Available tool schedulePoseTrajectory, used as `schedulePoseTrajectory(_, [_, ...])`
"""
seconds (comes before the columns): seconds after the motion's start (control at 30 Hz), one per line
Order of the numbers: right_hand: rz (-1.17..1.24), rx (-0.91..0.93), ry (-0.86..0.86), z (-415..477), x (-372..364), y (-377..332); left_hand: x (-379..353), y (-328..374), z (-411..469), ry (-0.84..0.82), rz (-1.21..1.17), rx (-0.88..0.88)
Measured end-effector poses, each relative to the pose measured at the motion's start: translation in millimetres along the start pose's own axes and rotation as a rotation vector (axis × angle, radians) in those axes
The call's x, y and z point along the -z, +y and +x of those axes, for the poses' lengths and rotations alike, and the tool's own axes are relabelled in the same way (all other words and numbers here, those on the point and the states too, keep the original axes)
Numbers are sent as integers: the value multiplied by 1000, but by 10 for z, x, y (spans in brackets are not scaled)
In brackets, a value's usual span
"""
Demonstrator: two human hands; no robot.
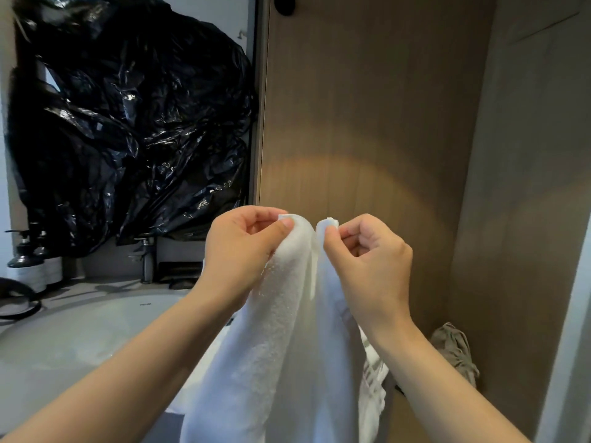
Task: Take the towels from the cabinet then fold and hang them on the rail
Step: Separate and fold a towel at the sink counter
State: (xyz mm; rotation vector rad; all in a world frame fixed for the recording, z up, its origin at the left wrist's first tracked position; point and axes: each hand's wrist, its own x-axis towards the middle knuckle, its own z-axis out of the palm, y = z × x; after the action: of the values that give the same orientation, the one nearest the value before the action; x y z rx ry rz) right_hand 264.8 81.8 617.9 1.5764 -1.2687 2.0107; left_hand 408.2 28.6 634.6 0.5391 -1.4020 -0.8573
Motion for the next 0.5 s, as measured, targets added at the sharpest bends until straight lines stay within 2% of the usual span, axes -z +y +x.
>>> schedulePoseTrajectory(0.2, [173, -152, -127, -74, 62, -202, -61, 105, -136, -16, 22, -21])
schedulePoseTrajectory(0.3, [238, -214, -224, -89, 127, -200, -55, 105, -201, -64, -35, 69])
schedulePoseTrajectory(0.4, [297, -280, -281, -92, 168, -163, -29, 116, -226, -138, -199, 211])
schedulePoseTrajectory(0.5, [452, -332, -357, -92, 203, -136, 26, 106, -193, -185, -217, 225])
